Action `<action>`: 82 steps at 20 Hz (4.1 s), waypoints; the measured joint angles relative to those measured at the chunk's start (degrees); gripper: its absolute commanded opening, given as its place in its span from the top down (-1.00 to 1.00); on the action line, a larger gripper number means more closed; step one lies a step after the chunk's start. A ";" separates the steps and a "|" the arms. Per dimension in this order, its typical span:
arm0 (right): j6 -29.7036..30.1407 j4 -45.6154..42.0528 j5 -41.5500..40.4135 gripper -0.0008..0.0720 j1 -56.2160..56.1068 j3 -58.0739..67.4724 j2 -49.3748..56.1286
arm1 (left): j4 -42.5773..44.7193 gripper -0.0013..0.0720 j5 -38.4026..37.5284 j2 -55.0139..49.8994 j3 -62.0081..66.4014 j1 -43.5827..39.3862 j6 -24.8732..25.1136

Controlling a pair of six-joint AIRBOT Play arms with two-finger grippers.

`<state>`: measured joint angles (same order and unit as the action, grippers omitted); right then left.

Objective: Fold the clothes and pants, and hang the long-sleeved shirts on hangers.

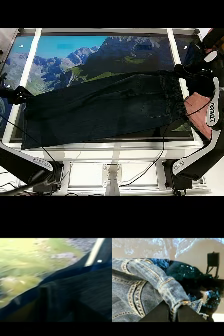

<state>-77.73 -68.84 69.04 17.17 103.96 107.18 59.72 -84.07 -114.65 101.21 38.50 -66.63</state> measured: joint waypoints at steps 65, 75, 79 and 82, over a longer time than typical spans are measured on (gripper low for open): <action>-2.89 -8.39 16.31 0.88 4.24 -0.17 -25.07 | 1.03 0.91 2.27 35.47 -5.73 0.81 3.63; -11.54 -15.72 -2.23 0.75 4.26 -57.35 -60.24 | -3.39 0.90 5.70 45.40 -22.93 2.56 5.90; -24.83 -13.90 -17.09 0.07 4.26 -71.34 -62.69 | -6.73 0.90 7.39 45.59 -25.68 2.60 6.19; -30.12 -10.47 -26.77 0.01 4.31 -74.58 -59.21 | -7.69 0.90 7.85 45.53 -26.36 2.60 6.21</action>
<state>-107.85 -79.31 42.26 21.47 29.39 47.97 52.03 -76.23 -69.12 74.85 41.10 -60.42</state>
